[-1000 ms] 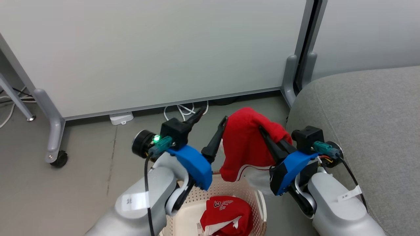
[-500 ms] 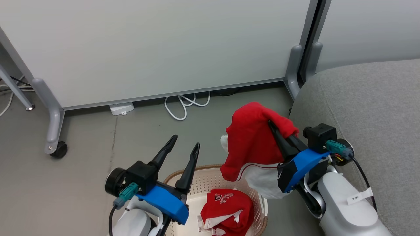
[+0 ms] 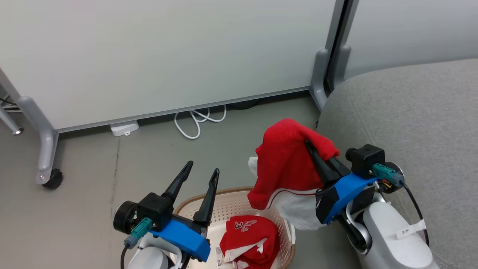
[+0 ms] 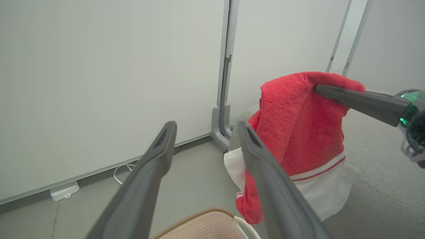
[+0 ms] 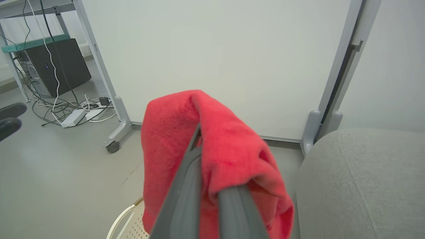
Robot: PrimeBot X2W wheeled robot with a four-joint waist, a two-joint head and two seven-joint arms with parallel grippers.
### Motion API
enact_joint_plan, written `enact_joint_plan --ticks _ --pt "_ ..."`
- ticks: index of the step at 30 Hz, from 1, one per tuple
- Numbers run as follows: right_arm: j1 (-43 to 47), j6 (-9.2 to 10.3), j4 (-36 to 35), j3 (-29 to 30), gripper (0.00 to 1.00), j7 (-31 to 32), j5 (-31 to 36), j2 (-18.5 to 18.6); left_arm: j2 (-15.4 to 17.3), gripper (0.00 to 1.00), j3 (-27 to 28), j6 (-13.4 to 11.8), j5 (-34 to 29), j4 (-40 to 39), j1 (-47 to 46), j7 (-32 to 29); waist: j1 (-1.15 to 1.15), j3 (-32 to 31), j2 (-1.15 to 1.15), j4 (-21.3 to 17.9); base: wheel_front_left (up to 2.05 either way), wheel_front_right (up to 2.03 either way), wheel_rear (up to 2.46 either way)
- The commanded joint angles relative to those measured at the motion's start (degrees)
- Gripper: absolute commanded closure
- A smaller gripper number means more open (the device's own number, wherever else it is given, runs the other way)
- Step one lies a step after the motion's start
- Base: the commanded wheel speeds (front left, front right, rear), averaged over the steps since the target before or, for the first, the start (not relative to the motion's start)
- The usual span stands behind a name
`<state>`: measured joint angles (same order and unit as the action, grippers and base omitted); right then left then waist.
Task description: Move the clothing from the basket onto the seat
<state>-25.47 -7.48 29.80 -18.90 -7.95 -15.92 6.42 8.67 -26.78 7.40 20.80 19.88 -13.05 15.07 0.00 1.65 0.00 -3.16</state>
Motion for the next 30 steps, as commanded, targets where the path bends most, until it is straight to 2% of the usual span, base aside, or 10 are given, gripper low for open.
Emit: enact_joint_plan --ticks 1,10,23,30 --pt "0.74 -0.03 -0.47 0.17 1.0 0.08 0.38 -0.06 0.0 0.0 0.01 0.07 -0.1 -0.32 0.35 0.16 0.0 0.24 0.0 -1.05 0.0 0.0 0.0" --pt "0.92 -0.03 -2.56 0.58 1.0 0.97 1.34 -0.23 0.33 0.0 1.23 0.08 -0.73 -1.39 1.07 0.15 0.0 1.54 0.0 -9.29 0.0 0.0 0.0" --pt "0.75 -0.03 -3.53 0.83 1.0 0.44 1.18 -1.13 1.58 0.0 0.2 0.09 -1.84 -1.91 -0.27 0.15 0.0 4.02 0.0 -21.87 0.0 0.0 0.0" --pt "0.94 -0.03 -3.38 1.43 1.0 -0.14 0.93 -1.33 1.88 0.0 -0.96 0.1 -2.07 -1.62 -1.19 0.15 0.0 5.21 0.0 -26.4 0.0 0.0 0.0"
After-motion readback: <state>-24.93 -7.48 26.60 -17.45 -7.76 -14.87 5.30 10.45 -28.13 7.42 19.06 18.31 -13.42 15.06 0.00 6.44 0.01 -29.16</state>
